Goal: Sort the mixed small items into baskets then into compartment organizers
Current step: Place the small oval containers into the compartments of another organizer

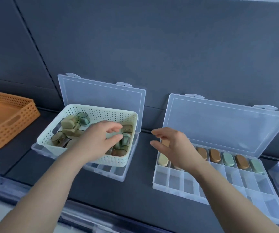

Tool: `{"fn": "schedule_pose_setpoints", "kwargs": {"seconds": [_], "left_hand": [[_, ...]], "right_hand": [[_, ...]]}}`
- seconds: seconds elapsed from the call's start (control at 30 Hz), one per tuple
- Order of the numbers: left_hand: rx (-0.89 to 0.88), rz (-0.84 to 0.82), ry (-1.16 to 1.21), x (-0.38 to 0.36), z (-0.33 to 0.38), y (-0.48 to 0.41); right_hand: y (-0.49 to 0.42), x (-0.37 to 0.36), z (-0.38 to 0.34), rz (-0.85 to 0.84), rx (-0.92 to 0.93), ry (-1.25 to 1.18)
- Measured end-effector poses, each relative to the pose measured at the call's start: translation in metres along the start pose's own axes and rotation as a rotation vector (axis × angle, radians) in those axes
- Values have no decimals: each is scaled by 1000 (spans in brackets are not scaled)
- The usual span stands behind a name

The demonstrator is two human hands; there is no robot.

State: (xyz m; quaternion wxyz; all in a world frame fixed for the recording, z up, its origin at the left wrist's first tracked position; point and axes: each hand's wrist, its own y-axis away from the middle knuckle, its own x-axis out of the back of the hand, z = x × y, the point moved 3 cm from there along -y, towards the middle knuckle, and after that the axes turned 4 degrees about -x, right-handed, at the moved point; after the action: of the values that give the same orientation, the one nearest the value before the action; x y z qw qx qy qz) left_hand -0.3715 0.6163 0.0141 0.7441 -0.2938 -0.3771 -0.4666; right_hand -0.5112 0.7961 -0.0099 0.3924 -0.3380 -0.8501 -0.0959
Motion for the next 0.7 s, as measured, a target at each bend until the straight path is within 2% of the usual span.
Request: {"fn": "schedule_pose_setpoints", "kwargs": {"seconds": [0.13, 0.27, 0.43, 0.6, 0.7], "left_hand": [[152, -276, -153, 10, -53, -17], [142, -413, -65, 0, -68, -28], [140, -385, 166, 9, -86, -34], [121, -258, 411, 38, -112, -29], [111, -212, 534, 45, -125, -25]], "right_hand": [[-25, -18, -29, -46, 49, 9], [-47, -38, -48, -101, 52, 49], [-72, -58, -66, -188, 54, 163], [-92, -89, -76, -422, 6, 401], [-98, -100, -79, -493, 7, 570]]}}
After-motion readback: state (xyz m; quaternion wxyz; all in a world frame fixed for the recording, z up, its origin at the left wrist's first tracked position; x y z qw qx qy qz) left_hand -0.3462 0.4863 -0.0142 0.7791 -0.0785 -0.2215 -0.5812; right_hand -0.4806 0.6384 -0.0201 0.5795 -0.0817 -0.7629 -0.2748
